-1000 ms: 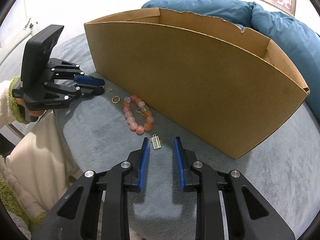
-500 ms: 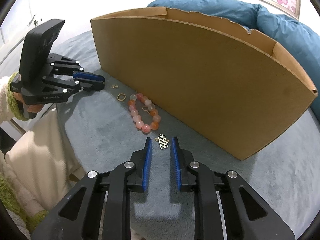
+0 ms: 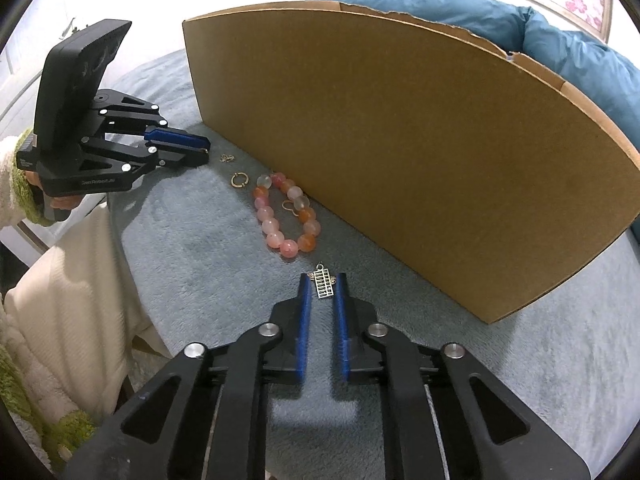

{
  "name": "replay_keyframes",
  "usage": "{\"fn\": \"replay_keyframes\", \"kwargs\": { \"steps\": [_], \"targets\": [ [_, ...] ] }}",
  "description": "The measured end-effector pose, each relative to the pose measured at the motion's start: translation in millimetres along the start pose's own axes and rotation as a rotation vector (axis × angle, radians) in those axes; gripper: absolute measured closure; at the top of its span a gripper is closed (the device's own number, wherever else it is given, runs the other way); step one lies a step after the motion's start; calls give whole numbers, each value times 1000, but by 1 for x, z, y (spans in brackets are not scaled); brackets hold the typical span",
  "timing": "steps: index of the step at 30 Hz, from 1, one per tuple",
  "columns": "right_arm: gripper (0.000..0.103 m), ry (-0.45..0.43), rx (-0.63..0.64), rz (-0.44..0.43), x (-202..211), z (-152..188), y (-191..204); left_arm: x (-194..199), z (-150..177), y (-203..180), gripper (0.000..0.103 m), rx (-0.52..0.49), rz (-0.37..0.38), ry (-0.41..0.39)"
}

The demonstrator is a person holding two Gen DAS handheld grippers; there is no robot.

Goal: Organize jewelry
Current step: 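Close the right tool on the small gold rectangular charm while the left tool closes on a gold ring, then carry the charm and ring into the box and open both tools to drop them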

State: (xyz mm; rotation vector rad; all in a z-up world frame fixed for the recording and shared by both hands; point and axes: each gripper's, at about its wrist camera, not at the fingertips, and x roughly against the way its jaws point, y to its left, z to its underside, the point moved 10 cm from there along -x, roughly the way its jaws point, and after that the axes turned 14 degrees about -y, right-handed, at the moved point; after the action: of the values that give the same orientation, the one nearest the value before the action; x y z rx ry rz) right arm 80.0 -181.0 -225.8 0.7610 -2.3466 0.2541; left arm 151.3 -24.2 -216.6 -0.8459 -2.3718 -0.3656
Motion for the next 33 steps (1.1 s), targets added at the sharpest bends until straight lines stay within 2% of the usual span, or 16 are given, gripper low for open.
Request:
{"fn": "replay_keyframes", "kwargs": {
  "steps": [14, 22, 30, 33],
  "targets": [
    [97, -18, -12, 28, 12, -2, 1, 3, -3, 0, 92, -4, -4, -16],
    [97, -78, -7, 53, 36, -18, 7, 19, -16, -7, 92, -32, -10, -46],
    [97, -180, 0, 70, 68, -52, 16, 57, -54, -12, 92, -41, -15, -136],
    [97, -241, -17, 62, 84, -75, 15, 75, -86, -15, 92, -42, 3, -208]
  ]
}}
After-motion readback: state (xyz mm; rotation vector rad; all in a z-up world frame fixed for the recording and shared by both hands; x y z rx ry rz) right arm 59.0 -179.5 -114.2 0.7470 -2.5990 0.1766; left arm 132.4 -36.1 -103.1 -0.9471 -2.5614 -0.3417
